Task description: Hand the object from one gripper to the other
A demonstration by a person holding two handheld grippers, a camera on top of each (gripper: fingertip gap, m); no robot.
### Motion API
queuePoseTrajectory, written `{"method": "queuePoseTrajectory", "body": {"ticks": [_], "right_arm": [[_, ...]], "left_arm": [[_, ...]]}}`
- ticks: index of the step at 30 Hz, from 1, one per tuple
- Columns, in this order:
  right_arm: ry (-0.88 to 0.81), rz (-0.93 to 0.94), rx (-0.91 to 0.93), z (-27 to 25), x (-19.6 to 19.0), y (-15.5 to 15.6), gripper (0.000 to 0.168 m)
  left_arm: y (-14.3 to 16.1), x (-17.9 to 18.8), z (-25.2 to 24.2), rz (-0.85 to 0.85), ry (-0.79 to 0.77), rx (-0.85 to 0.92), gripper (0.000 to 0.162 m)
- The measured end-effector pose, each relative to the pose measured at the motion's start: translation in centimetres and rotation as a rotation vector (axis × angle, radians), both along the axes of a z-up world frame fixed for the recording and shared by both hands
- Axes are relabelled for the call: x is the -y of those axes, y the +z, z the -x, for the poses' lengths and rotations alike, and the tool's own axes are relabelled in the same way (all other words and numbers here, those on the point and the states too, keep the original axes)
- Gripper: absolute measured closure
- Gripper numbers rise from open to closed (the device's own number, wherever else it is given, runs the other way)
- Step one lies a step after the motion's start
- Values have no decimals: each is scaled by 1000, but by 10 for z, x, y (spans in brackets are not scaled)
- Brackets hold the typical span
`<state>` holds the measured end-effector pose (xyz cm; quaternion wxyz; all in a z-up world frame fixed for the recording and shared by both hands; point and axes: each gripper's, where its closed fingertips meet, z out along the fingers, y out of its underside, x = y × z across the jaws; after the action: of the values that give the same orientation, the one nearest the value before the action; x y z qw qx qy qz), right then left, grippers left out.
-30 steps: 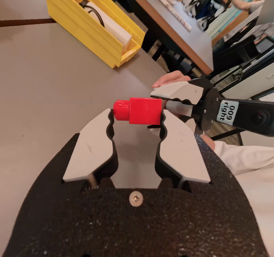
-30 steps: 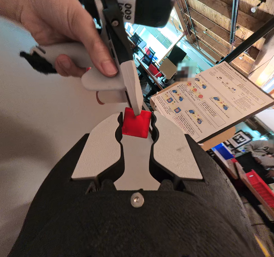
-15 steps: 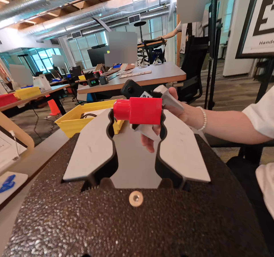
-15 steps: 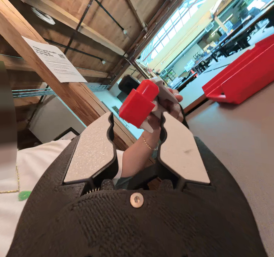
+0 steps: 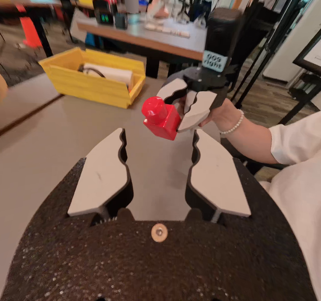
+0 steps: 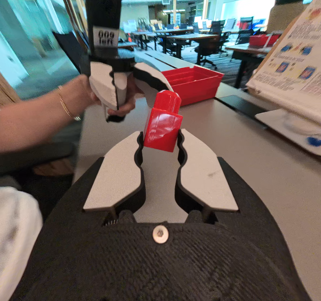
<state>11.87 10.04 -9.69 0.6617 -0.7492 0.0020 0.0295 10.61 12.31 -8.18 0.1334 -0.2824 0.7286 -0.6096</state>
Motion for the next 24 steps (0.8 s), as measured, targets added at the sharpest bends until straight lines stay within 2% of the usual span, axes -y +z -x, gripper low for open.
{"method": "queuePoseTrajectory", "body": {"ticks": [3,5,7,9,12,16,20,24], "right_arm": [[-17,61,204,7,-2,-4,130],[-26,93,311,11,-5,-7,130],[-31,126,365,11,-7,-15,130],[-15,160,347,10,-7,-23,131],[-1,128,312,11,-8,-22,131],[-36,10,212,6,-7,-5,133],[-87,-94,124,-6,-4,7,109],[-122,-231,108,-9,-2,24,108]], "left_arm": [[-6,2,-7,-54,15,-104,96],[-4,5,-9,-45,-6,-125,111],[-8,7,-7,-71,-46,-137,134],[-19,5,-7,-119,-59,-162,134],[-18,4,-7,-72,-66,-170,134],[-2,0,-11,77,-40,-97,135],[22,-8,-19,337,40,-54,135],[30,-11,-20,598,55,-95,135]]}}
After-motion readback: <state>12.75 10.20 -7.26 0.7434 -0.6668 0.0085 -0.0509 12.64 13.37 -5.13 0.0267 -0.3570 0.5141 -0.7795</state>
